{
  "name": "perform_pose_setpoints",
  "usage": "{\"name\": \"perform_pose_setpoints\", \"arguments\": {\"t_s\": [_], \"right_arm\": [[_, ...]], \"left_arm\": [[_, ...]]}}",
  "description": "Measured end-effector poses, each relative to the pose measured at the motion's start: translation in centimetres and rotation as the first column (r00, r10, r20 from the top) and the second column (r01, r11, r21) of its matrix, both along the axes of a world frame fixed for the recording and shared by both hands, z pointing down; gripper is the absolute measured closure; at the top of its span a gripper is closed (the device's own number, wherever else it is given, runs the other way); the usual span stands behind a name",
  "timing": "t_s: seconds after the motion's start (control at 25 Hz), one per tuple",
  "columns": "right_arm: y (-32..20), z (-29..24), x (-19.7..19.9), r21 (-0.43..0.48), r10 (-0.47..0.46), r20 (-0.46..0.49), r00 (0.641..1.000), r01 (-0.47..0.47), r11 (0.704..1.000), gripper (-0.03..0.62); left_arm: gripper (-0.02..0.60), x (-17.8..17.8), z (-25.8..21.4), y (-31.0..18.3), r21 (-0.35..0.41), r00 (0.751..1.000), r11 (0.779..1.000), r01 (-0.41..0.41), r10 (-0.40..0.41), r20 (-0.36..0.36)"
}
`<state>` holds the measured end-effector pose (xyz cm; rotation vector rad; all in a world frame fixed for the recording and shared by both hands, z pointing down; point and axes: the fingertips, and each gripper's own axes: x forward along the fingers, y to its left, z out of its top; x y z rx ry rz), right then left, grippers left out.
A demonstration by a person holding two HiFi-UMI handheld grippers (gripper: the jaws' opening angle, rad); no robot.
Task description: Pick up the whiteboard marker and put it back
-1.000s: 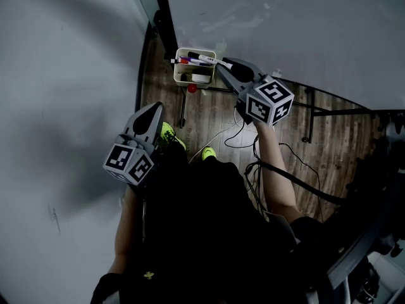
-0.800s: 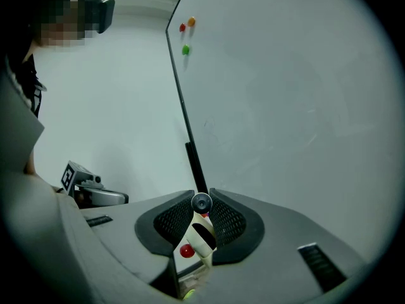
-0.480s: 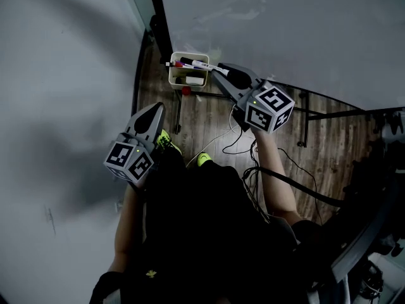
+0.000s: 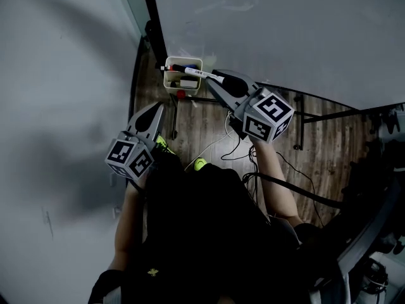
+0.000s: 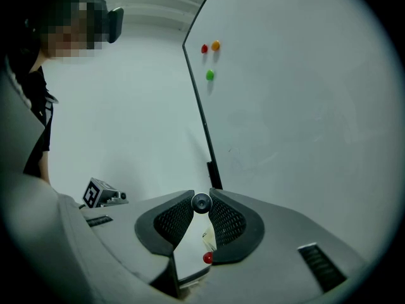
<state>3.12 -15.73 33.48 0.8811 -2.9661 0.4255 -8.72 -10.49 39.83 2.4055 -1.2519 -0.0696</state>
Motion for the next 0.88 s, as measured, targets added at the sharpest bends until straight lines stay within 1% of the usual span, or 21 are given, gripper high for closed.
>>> {"name": "perform_pose_setpoints", "arguments": {"t_s": [0.64, 0.88], "right_arm": [[0.8, -1.4, 0.4, 0.032, -0.009, 0.001, 1.000, 0.009, 0.999, 0.523], [1.3, -1.7, 0.4, 0.042, -0.008, -0.004, 1.000, 0.008, 0.999, 0.523]], "left_arm": [[0.551, 0.7, -0.4, -0.4, 0.020, 1.000, 1.000, -0.015, 0.015, 0.017], [0.551, 0.6, -0.8, -0.2, 0.024, 0.999, 1.000, -0.005, 0.006, -0.031]]}}
